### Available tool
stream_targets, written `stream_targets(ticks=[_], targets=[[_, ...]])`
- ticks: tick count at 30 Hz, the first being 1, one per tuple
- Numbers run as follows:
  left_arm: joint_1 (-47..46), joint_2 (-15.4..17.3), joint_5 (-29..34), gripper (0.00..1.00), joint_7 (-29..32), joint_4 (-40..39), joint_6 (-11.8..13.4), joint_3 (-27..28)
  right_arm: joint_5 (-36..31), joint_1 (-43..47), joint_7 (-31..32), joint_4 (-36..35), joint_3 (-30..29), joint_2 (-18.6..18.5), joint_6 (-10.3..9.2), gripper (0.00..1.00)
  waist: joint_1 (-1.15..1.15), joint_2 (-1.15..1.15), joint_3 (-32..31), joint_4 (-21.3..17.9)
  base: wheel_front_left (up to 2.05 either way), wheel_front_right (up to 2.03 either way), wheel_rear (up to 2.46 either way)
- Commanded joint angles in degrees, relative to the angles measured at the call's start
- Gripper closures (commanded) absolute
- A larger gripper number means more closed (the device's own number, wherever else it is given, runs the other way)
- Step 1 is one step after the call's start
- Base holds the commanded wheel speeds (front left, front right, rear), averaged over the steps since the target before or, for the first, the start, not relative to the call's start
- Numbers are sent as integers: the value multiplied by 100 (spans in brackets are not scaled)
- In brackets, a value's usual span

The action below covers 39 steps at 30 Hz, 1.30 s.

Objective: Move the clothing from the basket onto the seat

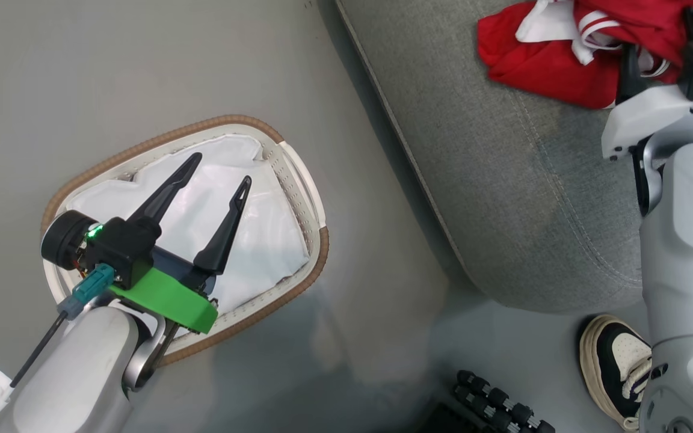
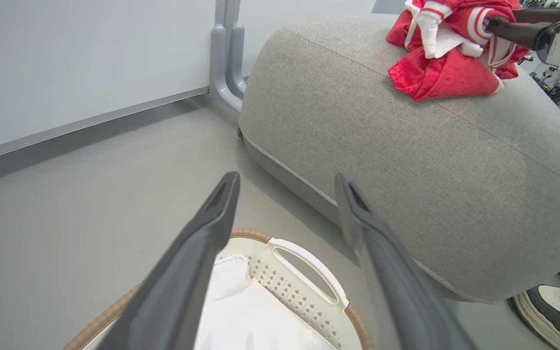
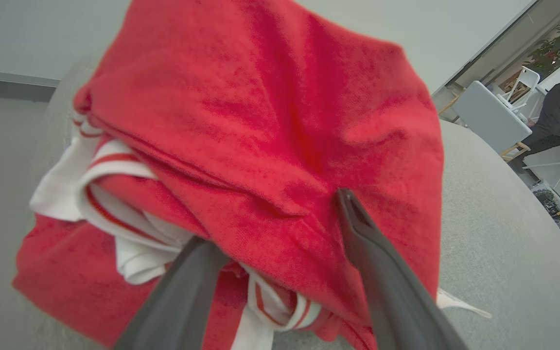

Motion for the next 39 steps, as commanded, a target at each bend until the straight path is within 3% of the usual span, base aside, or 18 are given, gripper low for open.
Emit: stream_targets(ticks=[1,9,20,30,39], targets=[[85,-38,-27,0,2,28,-21,50,134,151,-25,-110,43,-16,-8,0,-1,0,-146,-16,0,0,0],[352,-343,6,0,2,260,-21,355,669,1159,-25,-856,351,-13,-8,0,-1,0,-749,41,0,0,0],[985,-770,179,0,0,639,-21,1230,1382,2390,-25,-1449,1188,-12,-8,0,-1,0,-1467,394,0,0,0],[1241,-1265,451,0,0,869,-21,2093,2029,2608,-26,-1659,2011,-18,-8,0,-1,0,-1886,1074,0,0,0],[1451,-1521,740,0,1,946,-21,2899,2323,2551,-26,-1501,2483,-18,-8,0,-1,0,-2171,1682,0,0,0]])
